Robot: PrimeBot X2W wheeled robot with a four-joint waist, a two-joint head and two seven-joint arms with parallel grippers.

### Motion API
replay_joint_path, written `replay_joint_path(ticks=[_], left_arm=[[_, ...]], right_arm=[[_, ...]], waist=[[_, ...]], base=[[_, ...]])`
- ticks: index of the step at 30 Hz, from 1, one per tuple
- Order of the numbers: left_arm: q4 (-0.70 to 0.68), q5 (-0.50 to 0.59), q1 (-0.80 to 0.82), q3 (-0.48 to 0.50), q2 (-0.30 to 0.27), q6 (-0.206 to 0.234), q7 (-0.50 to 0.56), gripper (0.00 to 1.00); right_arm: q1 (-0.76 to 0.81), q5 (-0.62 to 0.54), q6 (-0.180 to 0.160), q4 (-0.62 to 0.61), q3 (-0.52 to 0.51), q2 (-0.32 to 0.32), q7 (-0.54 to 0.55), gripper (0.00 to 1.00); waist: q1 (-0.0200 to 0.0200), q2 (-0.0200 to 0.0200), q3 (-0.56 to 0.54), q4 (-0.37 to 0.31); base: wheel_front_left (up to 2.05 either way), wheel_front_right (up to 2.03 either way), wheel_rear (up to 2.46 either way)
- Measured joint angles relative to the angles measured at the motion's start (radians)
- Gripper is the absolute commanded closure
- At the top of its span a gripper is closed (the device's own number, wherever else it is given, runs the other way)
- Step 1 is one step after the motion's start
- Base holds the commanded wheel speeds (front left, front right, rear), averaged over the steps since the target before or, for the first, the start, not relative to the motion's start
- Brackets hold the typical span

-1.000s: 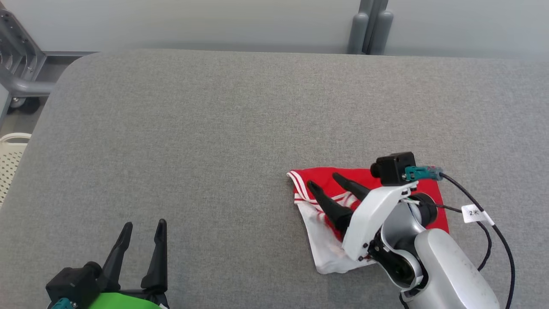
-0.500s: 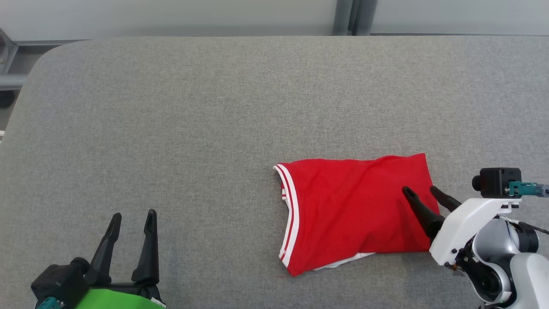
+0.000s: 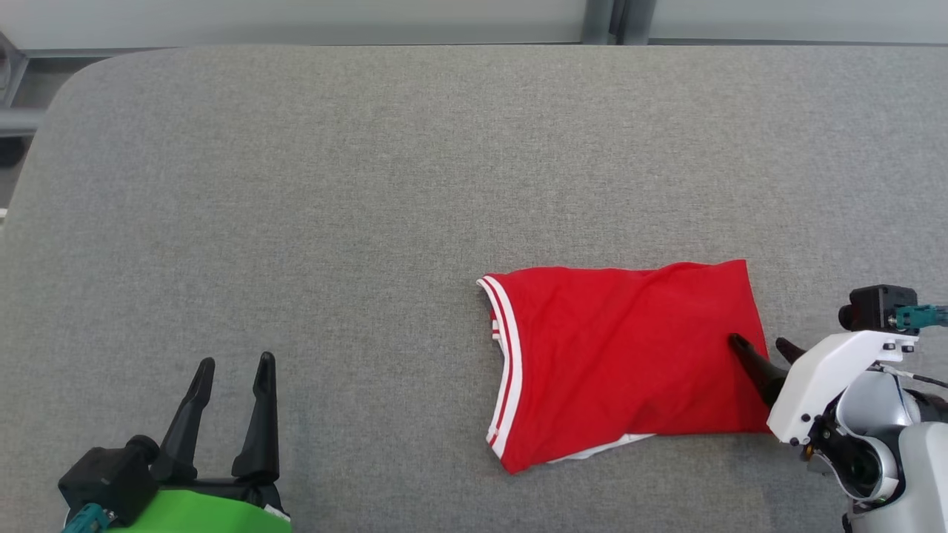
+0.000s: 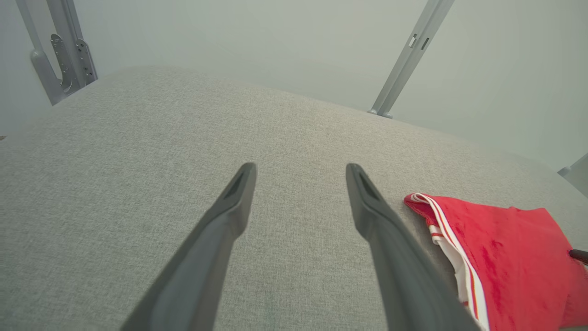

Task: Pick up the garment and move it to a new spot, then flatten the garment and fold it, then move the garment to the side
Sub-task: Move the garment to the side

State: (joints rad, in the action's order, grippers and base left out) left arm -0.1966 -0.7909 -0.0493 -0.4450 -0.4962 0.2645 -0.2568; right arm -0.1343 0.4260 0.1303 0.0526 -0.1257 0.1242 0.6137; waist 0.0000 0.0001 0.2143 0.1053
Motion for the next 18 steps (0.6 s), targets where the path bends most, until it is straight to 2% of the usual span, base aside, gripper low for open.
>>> replay_joint_path(ticks=[5, 6, 7, 13, 18], left_arm=[[0.007, 0.0, 0.01, -0.002, 0.004, -0.002, 0.0, 0.0], [0.008, 0.0, 0.011, -0.003, 0.005, -0.003, 0.0, 0.0], [0.01, 0.0, 0.013, -0.004, 0.006, -0.005, 0.0, 0.0], [0.013, 0.0, 0.014, 0.009, 0.008, -0.004, -0.001, 0.0], [0.008, 0.001, 0.011, 0.008, 0.009, -0.005, -0.001, 0.0]], right_arm=[[-0.062, 0.006, 0.0, 0.109, -0.014, -0.025, 0.004, 0.0], [-0.077, 0.022, 0.0, 0.122, -0.006, -0.03, 0.001, 0.87], [-0.094, 0.05, 0.0, 0.133, 0.009, -0.036, 0.001, 1.0], [-0.17, 0.211, 0.0, 0.055, 0.228, -0.04, 0.045, 1.0], [-0.198, 0.231, 0.0, 0.017, 0.269, -0.001, 0.038, 1.0]], waist=[[0.0, 0.0, 0.007, 0.018], [0.0, 0.0, 0.008, 0.021], [0.0, 0.0, 0.008, 0.024], [0.0, 0.0, 0.006, 0.015], [0.0, 0.0, 0.003, -0.021]], base=[[0.0, 0.0, 0.0], [0.0, 0.0, 0.0], [0.0, 0.0, 0.0], [0.0, 0.0, 0.0], [0.0, 0.0, 0.0]])
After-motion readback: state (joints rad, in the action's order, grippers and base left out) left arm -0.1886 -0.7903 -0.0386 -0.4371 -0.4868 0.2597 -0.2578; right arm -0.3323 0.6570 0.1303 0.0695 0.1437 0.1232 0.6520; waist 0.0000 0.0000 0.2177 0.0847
